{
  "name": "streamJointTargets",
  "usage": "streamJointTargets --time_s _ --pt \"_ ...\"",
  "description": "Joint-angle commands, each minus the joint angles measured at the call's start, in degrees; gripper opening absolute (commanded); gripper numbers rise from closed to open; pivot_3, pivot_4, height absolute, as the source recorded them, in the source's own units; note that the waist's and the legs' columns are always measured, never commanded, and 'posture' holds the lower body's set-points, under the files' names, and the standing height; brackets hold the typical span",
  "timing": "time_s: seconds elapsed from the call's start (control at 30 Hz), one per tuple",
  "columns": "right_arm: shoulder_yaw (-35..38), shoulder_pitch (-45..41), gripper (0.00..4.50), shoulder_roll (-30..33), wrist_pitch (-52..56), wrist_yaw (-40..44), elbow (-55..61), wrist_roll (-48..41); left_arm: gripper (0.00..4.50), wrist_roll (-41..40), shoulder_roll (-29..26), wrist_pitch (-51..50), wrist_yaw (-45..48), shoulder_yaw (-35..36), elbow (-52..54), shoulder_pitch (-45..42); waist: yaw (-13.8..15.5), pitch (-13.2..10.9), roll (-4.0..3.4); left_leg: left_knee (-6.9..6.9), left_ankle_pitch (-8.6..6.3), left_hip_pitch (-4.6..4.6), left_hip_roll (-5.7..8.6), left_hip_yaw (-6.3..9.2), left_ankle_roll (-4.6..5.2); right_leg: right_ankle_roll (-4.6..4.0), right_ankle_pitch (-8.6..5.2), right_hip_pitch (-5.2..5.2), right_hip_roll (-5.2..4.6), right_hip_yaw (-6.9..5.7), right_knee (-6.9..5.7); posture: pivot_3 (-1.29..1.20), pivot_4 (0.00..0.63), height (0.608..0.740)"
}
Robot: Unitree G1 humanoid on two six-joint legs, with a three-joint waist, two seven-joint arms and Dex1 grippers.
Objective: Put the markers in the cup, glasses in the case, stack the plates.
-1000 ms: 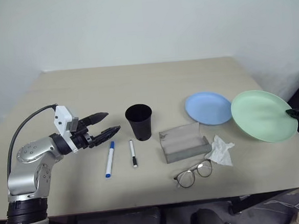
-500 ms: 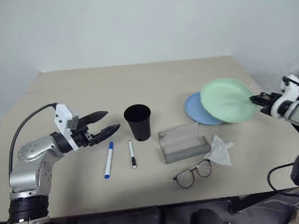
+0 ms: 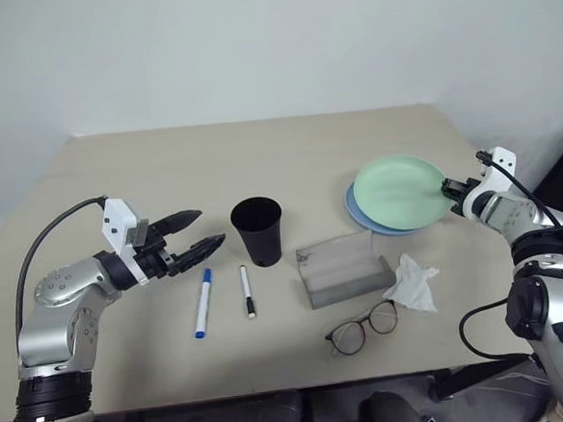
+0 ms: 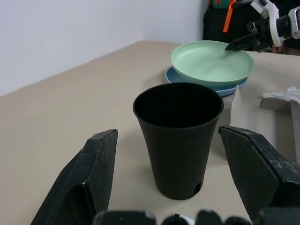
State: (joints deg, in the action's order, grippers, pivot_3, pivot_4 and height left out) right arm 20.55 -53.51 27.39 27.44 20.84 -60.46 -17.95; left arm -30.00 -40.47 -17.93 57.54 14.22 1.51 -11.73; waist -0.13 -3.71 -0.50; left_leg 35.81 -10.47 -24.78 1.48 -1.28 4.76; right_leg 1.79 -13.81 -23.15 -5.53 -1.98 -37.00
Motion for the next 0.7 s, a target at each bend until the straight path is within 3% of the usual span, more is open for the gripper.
streamJointTargets --time_s 0.03,0.43,0.53,0.7 --pt "0.1 -2.2 0.03 -0.5 -1.5 -0.9 0.4 0.1 3.65 -0.5 -0.7 0.6 -0.2 1.3 1.5 -0.6 0.0 0.0 0.00 0.00 0.00 0.00 -0.01 0.00 0.00 -0.02 0.03 -0.02 0.06 0.07 0.00 0.00 0.000 0.736" --pt "-0.2 -2.5 0.03 -2.0 -2.2 -1.6 0.2 0.1 3.65 -0.1 -0.6 0.8 -0.2 0.9 0.9 -1.3 0.0 0.0 -0.01 0.05 0.02 0.03 -0.01 -0.02 0.02 -0.13 0.38 -0.24 0.65 0.91 0.02 0.00 0.000 0.736" --pt "-0.3 -2.5 0.71 -2.2 -2.0 -1.2 0.7 -0.1 3.65 0.0 -0.6 0.9 -0.2 0.9 0.7 -1.5 -0.1 0.0 -0.01 0.05 0.02 0.08 -0.02 -0.04 0.01 -0.18 0.45 -0.30 0.70 0.99 0.02 0.00 0.000 0.736" --pt "-0.5 -2.5 2.50 -2.4 -1.2 -0.3 1.4 -0.4 3.65 0.1 -0.4 1.0 -0.3 0.7 0.6 -1.6 -0.1 0.0 -0.01 0.05 0.02 0.15 -0.02 -0.05 0.01 -0.21 0.50 -0.33 0.68 1.04 0.02 0.00 0.000 0.736"
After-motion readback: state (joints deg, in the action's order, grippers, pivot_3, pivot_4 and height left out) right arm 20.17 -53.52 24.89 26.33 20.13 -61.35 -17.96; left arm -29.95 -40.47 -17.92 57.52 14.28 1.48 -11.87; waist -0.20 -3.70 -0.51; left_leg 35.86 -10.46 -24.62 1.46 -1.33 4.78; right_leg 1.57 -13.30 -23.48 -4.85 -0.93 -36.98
